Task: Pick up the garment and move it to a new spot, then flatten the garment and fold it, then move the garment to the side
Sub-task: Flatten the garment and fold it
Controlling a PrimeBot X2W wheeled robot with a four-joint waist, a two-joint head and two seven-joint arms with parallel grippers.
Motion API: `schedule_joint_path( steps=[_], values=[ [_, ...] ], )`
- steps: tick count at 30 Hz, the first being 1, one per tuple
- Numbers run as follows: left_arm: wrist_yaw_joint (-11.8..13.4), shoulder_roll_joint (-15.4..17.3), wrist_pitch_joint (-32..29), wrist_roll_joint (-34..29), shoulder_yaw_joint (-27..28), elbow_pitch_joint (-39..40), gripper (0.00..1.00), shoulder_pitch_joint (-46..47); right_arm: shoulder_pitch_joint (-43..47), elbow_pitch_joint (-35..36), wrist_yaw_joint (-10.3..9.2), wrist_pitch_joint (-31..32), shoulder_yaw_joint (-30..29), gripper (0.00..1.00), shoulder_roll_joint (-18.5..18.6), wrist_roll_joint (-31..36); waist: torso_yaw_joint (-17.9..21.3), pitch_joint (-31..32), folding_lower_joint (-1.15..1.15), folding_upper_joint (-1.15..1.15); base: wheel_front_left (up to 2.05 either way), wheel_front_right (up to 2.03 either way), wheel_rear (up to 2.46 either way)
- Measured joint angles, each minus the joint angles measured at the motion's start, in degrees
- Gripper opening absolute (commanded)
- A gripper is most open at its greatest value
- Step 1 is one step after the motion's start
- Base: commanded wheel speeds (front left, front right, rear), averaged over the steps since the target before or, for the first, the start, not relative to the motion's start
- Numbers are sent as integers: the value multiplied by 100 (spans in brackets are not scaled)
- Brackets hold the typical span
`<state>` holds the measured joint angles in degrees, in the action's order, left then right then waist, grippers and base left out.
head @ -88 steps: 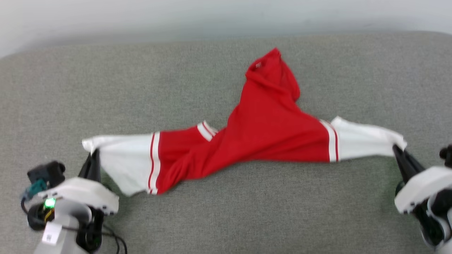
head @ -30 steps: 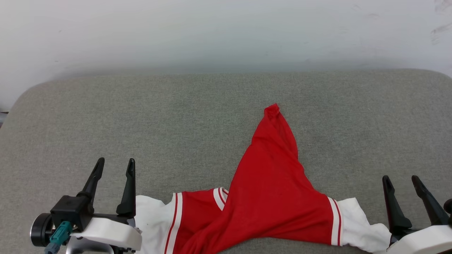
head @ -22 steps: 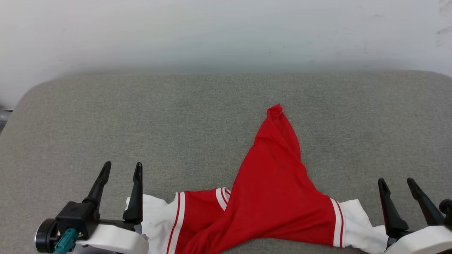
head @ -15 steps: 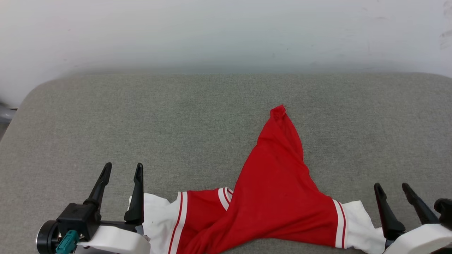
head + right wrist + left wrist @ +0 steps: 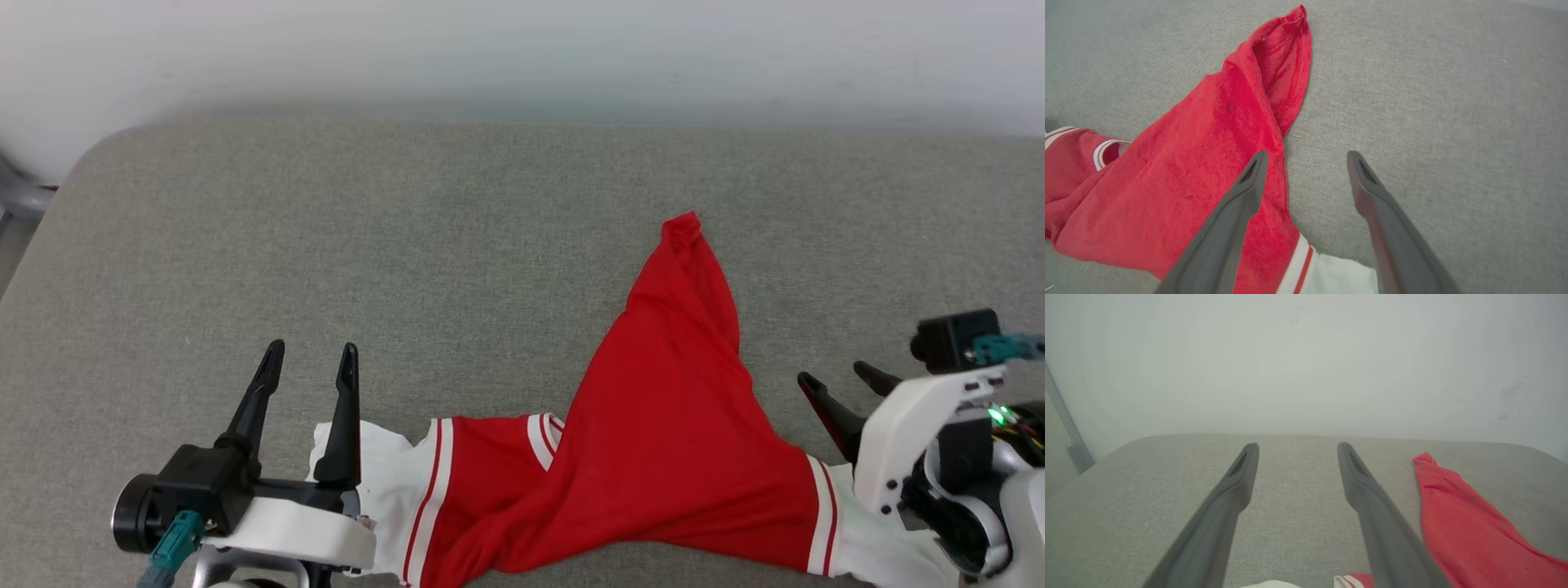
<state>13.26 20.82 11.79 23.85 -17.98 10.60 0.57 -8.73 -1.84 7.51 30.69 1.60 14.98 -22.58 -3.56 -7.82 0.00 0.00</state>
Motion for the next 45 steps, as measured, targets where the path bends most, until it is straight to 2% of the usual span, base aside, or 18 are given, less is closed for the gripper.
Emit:
schedule_joint_path(
  steps=[10, 21, 22, 23, 28, 32, 35, 45],
  values=[
    [-166, -297, 176, -24, -171, -220, 100, 473, -1512, -994, 0, 965, 1447, 100, 554, -414, -331, -540, -1, 0, 0, 0, 0],
    [-321, -511, 288, -16, -170, -526, 100, 703, -2184, -1924, -3, 1555, 2428, 100, 851, -1002, -551, -923, 0, 0, 0, 0, 0],
    [-335, -520, 299, -19, -167, -538, 100, 705, -2219, -1960, -4, 1583, 2479, 29, 864, -1063, -556, -935, 0, 0, 0, 0, 0],
    [-347, -526, 301, -31, -162, -554, 100, 707, -2252, -1985, -11, 1605, 2526, 0, 880, -1110, -561, -944, 1, 0, 0, 0, 0],
    [-379, -554, 310, -52, -113, -611, 100, 723, -2433, -1872, 0, 1190, 2638, 0, 818, -1283, -541, -954, 0, 0, 0, 0, 0],
    [-428, -558, 311, -82, -79, -662, 100, 734, -2991, -1631, 0, 614, 2537, 0, 782, -1083, -495, -934, 0, 0, 0, 0, 0],
    [-468, -578, 311, -97, -82, -670, 100, 766, -3335, -1616, 0, 430, 2376, 0, 771, -939, -494, -948, 0, 0, 0, 0, 0],
    [-622, -753, 326, -181, -175, -700, 100, 1011, -4370, -2317, 0, -123, 1660, 0, 719, -454, -652, -1329, 0, 0, 0, 0, 0]
  ],
)
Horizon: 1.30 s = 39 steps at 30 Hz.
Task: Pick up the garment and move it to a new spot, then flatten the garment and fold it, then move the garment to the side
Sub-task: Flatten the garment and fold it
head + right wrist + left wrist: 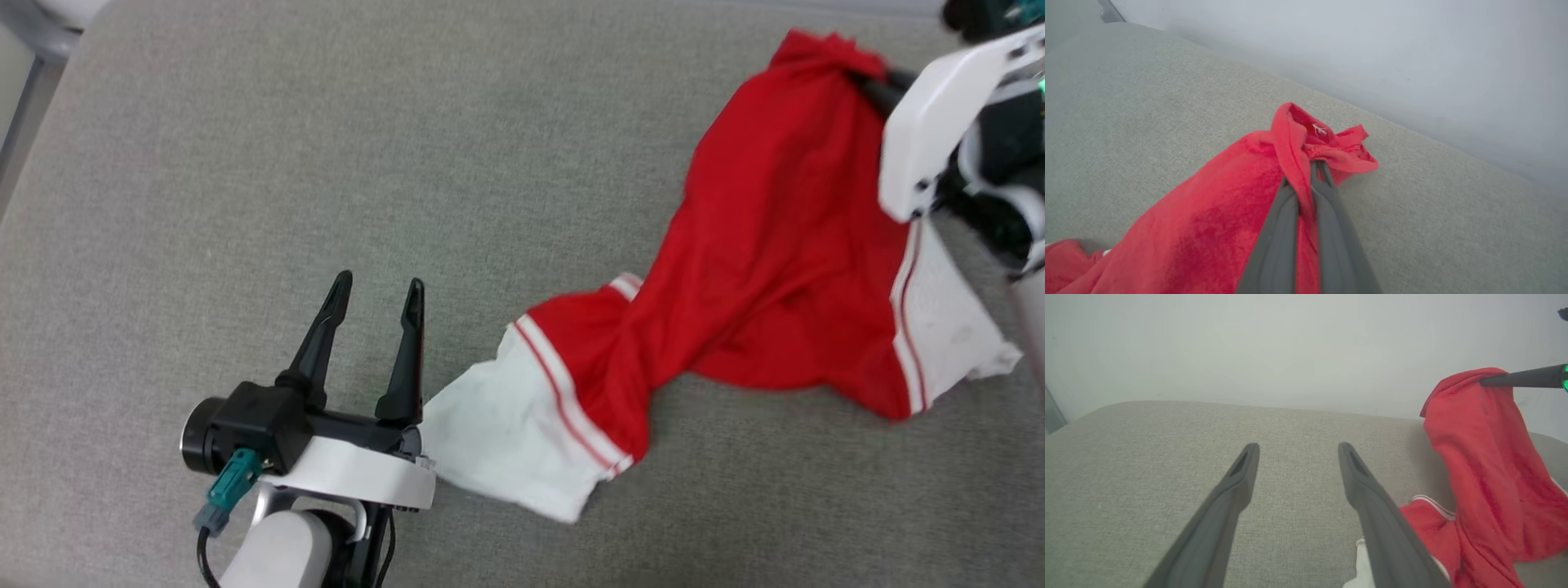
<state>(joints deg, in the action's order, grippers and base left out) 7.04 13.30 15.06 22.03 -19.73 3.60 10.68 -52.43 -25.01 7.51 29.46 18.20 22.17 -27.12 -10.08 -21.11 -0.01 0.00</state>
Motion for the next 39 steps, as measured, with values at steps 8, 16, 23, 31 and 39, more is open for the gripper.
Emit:
schedule_joint_path(
  steps=[8, 16, 23, 31, 39],
  values=[
    [-201, -233, 0, -137, 13, -126, 100, 259, -381, -1128, -1, -589, -434, 0, -13, 232, -232, -511, 0, 0, 0, 0, 0],
    [-336, -327, 0, -271, 175, -275, 100, 265, -193, -1596, 0, -1815, -342, 100, -124, 192, -212, -447, 0, 0, 0, 0, 0],
    [-359, -292, 0, -326, 337, -397, 100, 112, 396, -1405, 0, -3223, -346, 100, -81, 190, -3, -54, 1, 0, 0, 0, 0],
    [-270, -171, -25, -357, 428, -470, 100, -149, 1456, -647, 0, -4120, -772, 100, -99, 403, 319, 484, 1, 0, 0, 0, 0],
    [-166, -52, -179, -354, 470, -394, 100, -410, 3040, 889, -1, -3910, -1491, 100, -396, 800, 628, 958, 2, 0, 0, 0, 0]
  ],
)
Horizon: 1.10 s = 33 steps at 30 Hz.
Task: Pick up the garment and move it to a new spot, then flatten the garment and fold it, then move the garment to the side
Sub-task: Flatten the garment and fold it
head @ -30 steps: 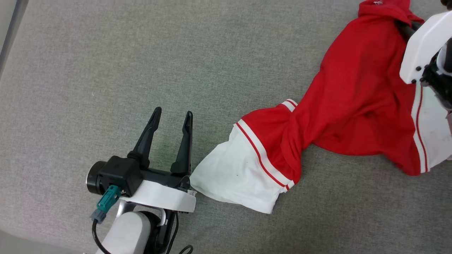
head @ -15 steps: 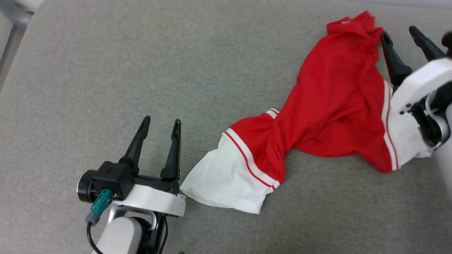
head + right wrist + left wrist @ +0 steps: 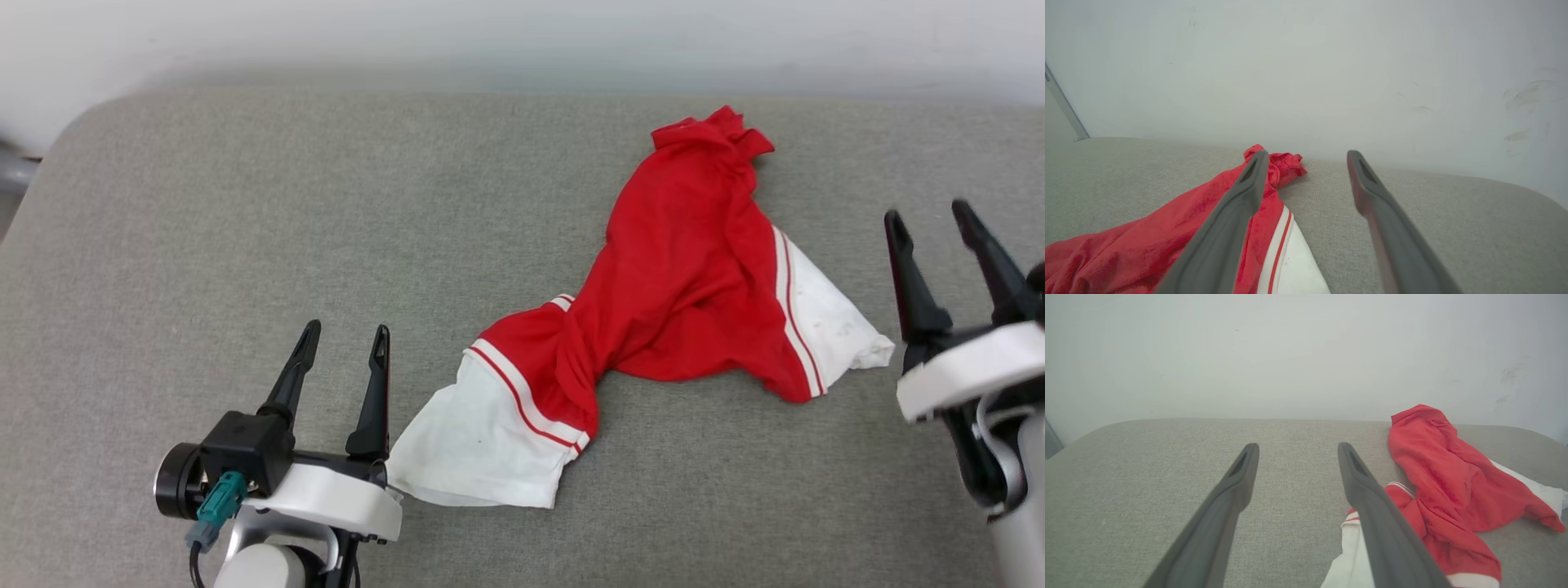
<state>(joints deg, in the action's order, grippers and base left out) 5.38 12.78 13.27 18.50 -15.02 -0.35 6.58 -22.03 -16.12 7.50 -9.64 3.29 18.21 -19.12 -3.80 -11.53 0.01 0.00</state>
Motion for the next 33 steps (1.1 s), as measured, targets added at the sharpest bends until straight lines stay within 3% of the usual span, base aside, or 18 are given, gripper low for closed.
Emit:
schedule_joint_path(
  steps=[12, 19, 28, 33],
  values=[
    [75, 121, -185, 56, -5, 70, 100, -275, 2147, 2224, 1, 932, -673, 100, -1007, 617, 246, 337, 1, 0, 0, 0, 0],
    [10, 245, -488, 90, -133, 71, 100, -304, 2449, 2657, 0, 1179, -694, 100, -1141, 690, 342, 416, 0, 0, 0, 0, 0],
    [-782, 467, -2284, 71, -1224, 135, 100, 52, 2615, 2878, 0, 1380, -697, 100, -1213, 699, 315, 373, 0, 0, 0, 0, 0],
    [-1038, 530, -3219, 52, -1786, 79, 100, 214, 2611, 2934, 1, 1446, -656, 100, -1216, 700, 367, 268, -1, 0, 0, 0, 0]
  ],
)
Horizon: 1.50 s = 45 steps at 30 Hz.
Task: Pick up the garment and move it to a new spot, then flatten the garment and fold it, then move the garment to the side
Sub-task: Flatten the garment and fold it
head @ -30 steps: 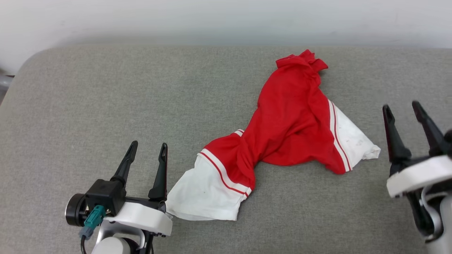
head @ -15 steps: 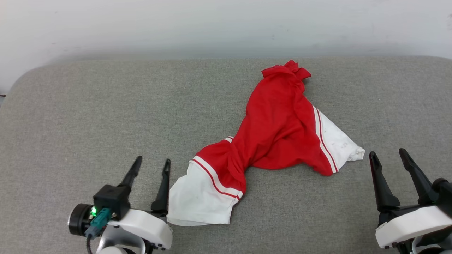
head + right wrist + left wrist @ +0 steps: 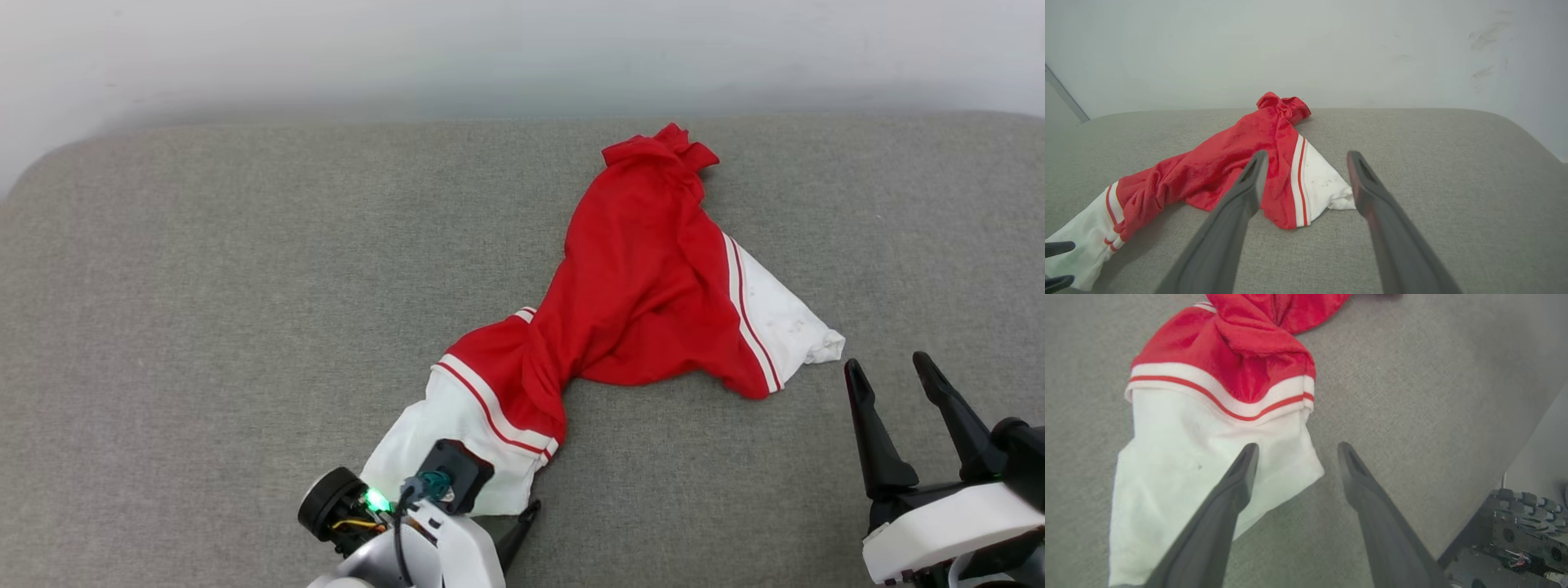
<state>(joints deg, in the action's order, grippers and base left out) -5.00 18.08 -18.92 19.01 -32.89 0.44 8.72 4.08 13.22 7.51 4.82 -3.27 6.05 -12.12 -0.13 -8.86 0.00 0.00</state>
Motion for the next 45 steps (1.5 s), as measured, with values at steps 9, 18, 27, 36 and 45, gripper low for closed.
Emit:
schedule_joint_path(
  steps=[9, 18, 27, 36, 45],
  values=[
    [-177, 214, -1192, 208, -513, -463, 100, 545, -75, 48, -1, 20, 70, 100, -60, -9, 159, -327, -1, 0, 0, 0, 0],
    [-207, 349, -1847, 590, -800, -627, 0, 908, -179, 47, -1, -32, 69, 100, -81, 18, 313, -512, 0, 0, 0, 0, 0],
    [-203, 266, -929, 336, -895, 136, 0, 1016, -128, 14, -1, -27, -120, 100, -159, 18, 174, -307, -1, 0, 0, 0, 0],
    [559, 303, -268, 459, -69, 1193, 0, 758, -57, 45, -1, 86, -270, 100, -213, 18, -68, -90, -1, 0, 0, 0, 0],
    [1229, 499, 312, 1057, 1076, 800, 0, 46, -55, 165, -1, 277, -321, 100, -169, 14, -269, -233, -1, 0, 0, 0, 0]
  ],
)
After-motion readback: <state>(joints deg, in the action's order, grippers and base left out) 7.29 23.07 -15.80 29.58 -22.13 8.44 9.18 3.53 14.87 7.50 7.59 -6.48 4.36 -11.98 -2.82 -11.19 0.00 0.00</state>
